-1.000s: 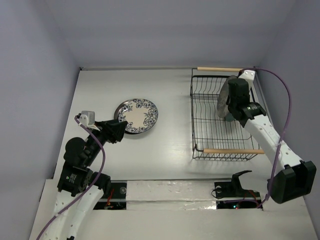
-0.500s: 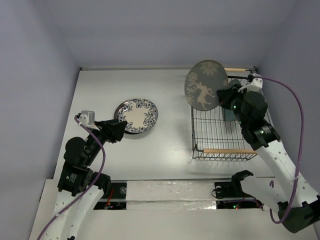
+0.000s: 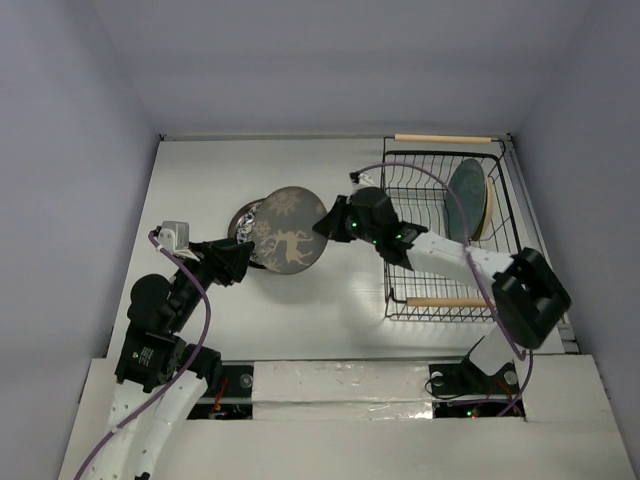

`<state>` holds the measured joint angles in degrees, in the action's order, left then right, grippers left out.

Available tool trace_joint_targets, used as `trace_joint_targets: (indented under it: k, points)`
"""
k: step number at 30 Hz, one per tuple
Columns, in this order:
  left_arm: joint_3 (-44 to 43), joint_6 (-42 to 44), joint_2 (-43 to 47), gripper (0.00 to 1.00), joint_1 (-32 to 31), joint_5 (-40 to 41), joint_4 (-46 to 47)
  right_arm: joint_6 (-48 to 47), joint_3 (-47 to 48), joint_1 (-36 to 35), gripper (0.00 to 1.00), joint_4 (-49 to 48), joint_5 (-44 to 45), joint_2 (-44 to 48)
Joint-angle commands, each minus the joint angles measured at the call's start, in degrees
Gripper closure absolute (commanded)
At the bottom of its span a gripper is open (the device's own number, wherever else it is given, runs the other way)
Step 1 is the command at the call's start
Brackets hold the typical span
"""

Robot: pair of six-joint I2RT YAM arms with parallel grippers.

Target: Unload the plates from the dish rack

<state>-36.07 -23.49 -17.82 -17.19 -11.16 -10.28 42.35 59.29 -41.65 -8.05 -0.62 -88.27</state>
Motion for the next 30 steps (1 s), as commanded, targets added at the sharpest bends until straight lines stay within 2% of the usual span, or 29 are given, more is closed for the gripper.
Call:
trace_joint_targets:
  k: [1, 6, 15, 18, 22, 24, 30]
  points:
    - [0.39, -0.07, -0.45, 0.49, 0.23, -0.97, 2.99, 7.22, 7.51, -1.94, 1.00, -16.38, -1.66, -3.30]
    - [0.48, 0.02, -0.20, 0.49, 0.23, -1.06, 3.08, 9.94, 9.01, -3.18, 1.00, -16.11, -0.52, -11.38]
    - [0.48, -0.16, 0.07, 0.49, 0.23, -0.80, 2.99, 13.63, 9.53, -3.18, 0.98, -17.52, 2.21, -17.54]
    - [0.39, -0.16, 0.07, 0.49, 0.23, -0.79, 2.99, 14.25, 11.37, -3.18, 0.92, -16.12, 1.77, -20.27]
    - [0.39, -0.16, 0.07, 0.49, 0.23, -0.80, 2.90, 13.47, 13.21, -3.18, 0.74, -14.45, -0.59, -22.64]
    - [0.48, -0.16, 0.16, 0.49, 0.23, -0.80, 2.99, 11.89, 13.75, -3.70, 0.69, -12.26, -0.35, -23.17]
    - [0.39, -0.16, 0.25, 0.49, 0.23, -0.97, 3.08, 2.66, 16.74, -5.54, 0.39, -0.32, 2.81, -22.22]
